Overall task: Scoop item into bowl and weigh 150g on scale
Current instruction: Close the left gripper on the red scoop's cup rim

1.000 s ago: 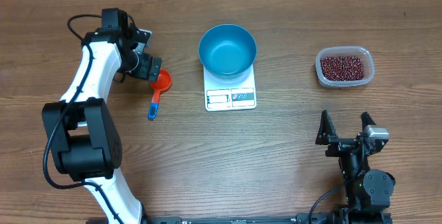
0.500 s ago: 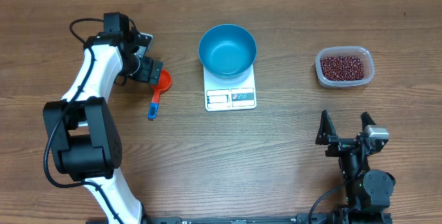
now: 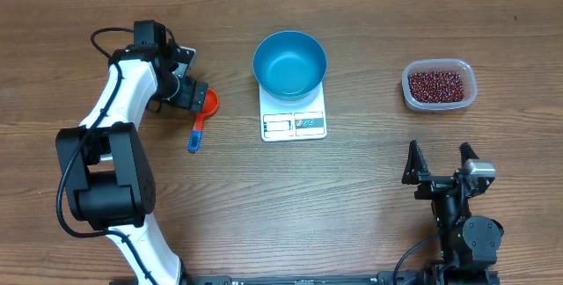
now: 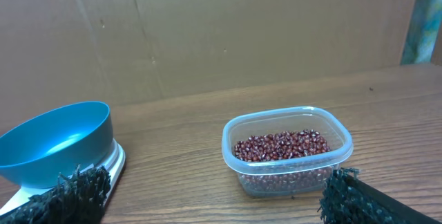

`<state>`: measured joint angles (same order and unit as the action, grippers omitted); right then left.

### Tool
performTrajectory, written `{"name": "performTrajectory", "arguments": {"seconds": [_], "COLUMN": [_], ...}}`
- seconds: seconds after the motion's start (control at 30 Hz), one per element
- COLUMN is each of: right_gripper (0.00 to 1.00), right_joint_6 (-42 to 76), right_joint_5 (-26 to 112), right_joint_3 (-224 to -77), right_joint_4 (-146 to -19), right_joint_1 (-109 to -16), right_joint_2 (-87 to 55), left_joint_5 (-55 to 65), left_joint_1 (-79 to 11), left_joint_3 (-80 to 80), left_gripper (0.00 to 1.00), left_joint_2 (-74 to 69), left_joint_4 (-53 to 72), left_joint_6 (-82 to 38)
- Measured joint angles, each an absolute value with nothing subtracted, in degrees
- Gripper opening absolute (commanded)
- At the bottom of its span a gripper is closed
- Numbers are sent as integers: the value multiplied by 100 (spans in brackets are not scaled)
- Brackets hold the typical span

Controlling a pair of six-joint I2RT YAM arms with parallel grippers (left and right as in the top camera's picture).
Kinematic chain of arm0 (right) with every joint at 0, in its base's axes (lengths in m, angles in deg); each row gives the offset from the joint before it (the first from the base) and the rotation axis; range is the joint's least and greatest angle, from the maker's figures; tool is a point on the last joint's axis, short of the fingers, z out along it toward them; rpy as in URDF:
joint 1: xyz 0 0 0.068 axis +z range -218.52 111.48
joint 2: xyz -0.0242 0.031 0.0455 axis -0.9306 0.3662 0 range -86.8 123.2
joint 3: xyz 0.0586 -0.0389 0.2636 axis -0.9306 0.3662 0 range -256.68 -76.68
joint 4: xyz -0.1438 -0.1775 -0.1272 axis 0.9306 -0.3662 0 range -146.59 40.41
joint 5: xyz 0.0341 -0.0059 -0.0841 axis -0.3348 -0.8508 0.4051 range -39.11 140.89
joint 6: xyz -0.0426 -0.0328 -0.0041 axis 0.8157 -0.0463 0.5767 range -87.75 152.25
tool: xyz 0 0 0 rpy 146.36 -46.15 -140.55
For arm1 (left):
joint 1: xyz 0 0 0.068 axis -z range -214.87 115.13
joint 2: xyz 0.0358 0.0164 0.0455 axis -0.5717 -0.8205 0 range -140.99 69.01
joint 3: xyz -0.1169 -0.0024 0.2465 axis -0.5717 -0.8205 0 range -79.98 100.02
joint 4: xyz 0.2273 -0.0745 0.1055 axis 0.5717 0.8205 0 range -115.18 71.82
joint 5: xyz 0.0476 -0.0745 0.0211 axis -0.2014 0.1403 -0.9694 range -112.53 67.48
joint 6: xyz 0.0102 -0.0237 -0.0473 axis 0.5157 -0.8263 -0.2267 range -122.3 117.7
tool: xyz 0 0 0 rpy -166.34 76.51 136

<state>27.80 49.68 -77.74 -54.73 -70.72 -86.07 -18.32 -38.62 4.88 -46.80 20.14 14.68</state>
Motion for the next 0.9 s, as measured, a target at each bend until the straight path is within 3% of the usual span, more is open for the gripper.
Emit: {"name": "performTrajectory", "arguments": {"seconds": [0.9], "right_gripper": [100], "right_joint_6": [2778], "right_joint_5": [4970], "right_joint_3": [-7774], "right_joint_4": [-5471], "right_joint_1": [-7072], "right_joint_2": [-8607], "left_joint_5": [-1832], "left_joint_1": [-3862], "left_joint_3": [348], "left_gripper": [100], "left_joint_2": [-4687], "left_joint_4": [1846], "left_joint_6": [1470]}}
